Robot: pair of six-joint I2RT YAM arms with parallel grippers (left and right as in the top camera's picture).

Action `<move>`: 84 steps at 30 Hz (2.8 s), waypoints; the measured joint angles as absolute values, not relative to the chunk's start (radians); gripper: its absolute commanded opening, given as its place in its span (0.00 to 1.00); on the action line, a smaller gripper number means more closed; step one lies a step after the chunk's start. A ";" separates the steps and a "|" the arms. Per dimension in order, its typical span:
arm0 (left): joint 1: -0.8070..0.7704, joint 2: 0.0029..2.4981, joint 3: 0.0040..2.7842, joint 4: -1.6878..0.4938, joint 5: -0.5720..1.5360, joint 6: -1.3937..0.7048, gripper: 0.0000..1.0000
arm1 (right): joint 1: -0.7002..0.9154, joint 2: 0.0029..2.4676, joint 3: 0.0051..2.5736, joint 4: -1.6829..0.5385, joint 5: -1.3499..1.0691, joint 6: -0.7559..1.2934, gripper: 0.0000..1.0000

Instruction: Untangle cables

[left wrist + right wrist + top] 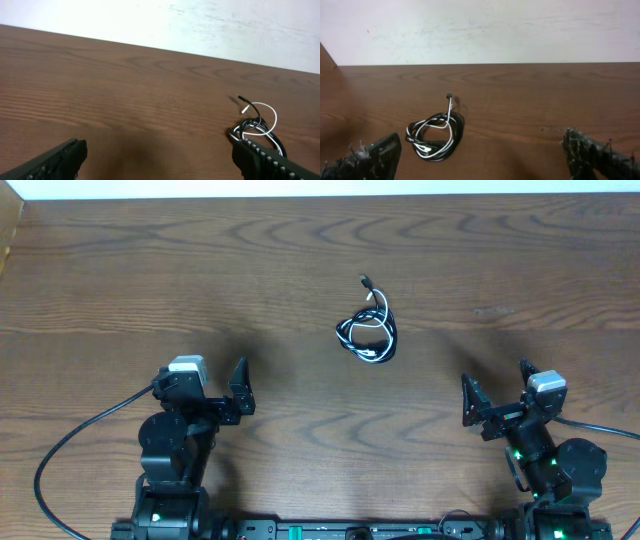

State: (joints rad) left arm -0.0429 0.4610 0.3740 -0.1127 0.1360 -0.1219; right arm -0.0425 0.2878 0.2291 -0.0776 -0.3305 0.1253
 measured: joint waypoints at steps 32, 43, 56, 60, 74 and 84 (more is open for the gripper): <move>-0.239 1.431 1.470 -0.828 0.280 -0.134 0.98 | -0.059 1.102 1.117 -0.760 -0.454 0.101 0.99; -0.239 1.431 1.470 -0.879 0.280 -0.134 0.98 | -0.059 1.102 1.117 -0.780 -0.454 0.101 0.99; -0.242 1.447 1.470 -0.830 0.356 -0.304 0.98 | -0.059 1.102 1.117 -0.800 -0.457 0.138 0.92; -0.249 1.483 1.470 -0.825 0.369 -0.443 0.07 | -0.059 1.105 1.117 -0.802 -0.458 0.192 0.01; -0.259 1.512 1.470 -0.799 0.368 -0.545 0.61 | -0.059 1.234 1.117 -0.777 -0.456 0.284 0.68; -0.345 1.645 1.470 -0.713 0.361 -0.586 0.25 | -0.059 1.251 1.117 -0.735 -0.458 0.270 0.02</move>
